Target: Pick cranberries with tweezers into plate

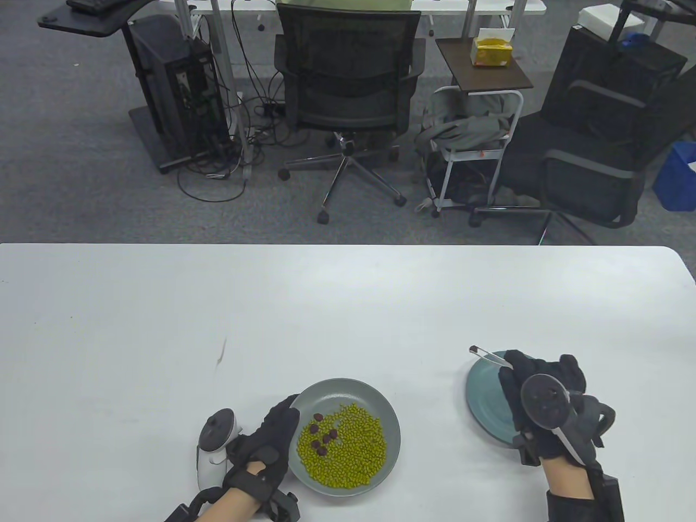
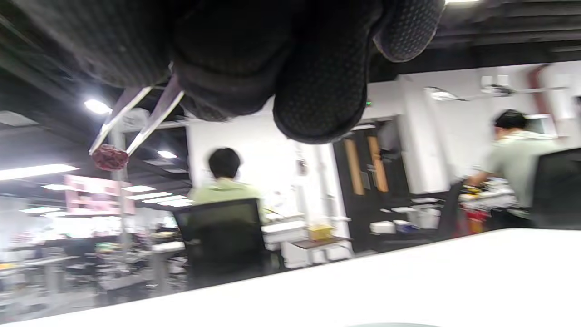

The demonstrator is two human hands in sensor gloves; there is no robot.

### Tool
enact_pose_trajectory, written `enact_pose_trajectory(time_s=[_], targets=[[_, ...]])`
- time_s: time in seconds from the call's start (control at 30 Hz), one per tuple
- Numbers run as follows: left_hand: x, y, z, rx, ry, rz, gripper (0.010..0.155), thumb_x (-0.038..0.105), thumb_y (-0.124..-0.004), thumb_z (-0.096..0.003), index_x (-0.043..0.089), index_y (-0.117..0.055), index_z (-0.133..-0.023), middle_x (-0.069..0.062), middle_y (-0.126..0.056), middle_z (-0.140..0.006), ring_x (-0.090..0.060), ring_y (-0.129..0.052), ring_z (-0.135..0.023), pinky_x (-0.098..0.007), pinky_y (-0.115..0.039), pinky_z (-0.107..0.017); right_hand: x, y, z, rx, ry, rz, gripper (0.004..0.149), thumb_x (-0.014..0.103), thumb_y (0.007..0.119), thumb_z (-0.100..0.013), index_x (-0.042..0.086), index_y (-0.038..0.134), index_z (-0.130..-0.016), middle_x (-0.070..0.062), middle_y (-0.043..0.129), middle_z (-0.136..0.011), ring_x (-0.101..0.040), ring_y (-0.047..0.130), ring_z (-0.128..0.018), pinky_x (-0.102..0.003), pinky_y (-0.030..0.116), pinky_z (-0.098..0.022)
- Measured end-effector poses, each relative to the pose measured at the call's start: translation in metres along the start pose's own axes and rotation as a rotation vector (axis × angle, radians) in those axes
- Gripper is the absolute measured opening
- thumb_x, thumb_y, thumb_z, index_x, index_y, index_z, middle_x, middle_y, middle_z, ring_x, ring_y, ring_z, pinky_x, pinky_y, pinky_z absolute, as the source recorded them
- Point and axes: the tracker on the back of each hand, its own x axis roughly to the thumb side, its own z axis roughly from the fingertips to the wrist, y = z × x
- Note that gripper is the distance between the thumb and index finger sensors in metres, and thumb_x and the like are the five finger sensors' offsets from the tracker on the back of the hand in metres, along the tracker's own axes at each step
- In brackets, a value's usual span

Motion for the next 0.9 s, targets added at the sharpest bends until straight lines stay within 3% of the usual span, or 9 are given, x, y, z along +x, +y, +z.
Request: enact_pose_trajectory(time_s=[0.27, 0.5, 0.77, 0.9], targets=[[0.004, 0.006, 0.002, 0.022, -0.016, 0.009, 0.06, 0.051, -0.06, -0.0543, 0.023, -0.04, -0.104, -0.002, -0.073, -0.092, -0.02, -0.108, -0.042, -0.033, -0.091, -0.026, -0.047, 0.034, -0.016, 0.308, 0.215, 0.156, 0.048, 0.054, 0.076, -0.034, 0.032, 0.087, -0.075, 0.015, 0.091, -0.051, -0.012, 0.093, -0.059, -0.049, 0.053, -0.074], [0.004, 0.007, 0.002, 0.027, -0.026, -0.002, 0.06, 0.051, -0.06, -0.0542, 0.023, -0.041, -0.104, -0.002, -0.073, -0.092, -0.02, -0.108, -0.042, -0.033, -0.091, -0.026, -0.051, 0.048, -0.016, 0.405, 0.244, 0.262, 0.048, 0.055, 0.077, -0.033, 0.031, 0.088, -0.073, 0.015, 0.093, -0.05, -0.012, 0.095, -0.057, -0.048, 0.057, -0.072], [0.004, 0.007, 0.002, 0.025, -0.02, -0.003, 0.06, 0.052, -0.06, -0.0542, 0.024, -0.041, -0.104, -0.001, -0.073, -0.092, -0.02, -0.108, -0.042, -0.033, -0.091, -0.026, -0.051, 0.041, -0.016, 0.361, 0.267, 0.242, 0.051, 0.057, 0.076, -0.033, 0.033, 0.083, -0.078, 0.015, 0.091, -0.052, -0.012, 0.093, -0.06, -0.048, 0.056, -0.072], [0.003, 0.005, 0.002, 0.017, -0.012, 0.004, 0.06, 0.052, -0.06, -0.0542, 0.024, -0.041, -0.104, -0.001, -0.073, -0.092, -0.02, -0.108, -0.042, -0.033, -0.091, -0.026, -0.043, 0.031, -0.015, 0.265, 0.233, 0.144, 0.051, 0.056, 0.076, -0.033, 0.033, 0.082, -0.078, 0.015, 0.091, -0.054, -0.012, 0.092, -0.061, -0.049, 0.053, -0.074]])
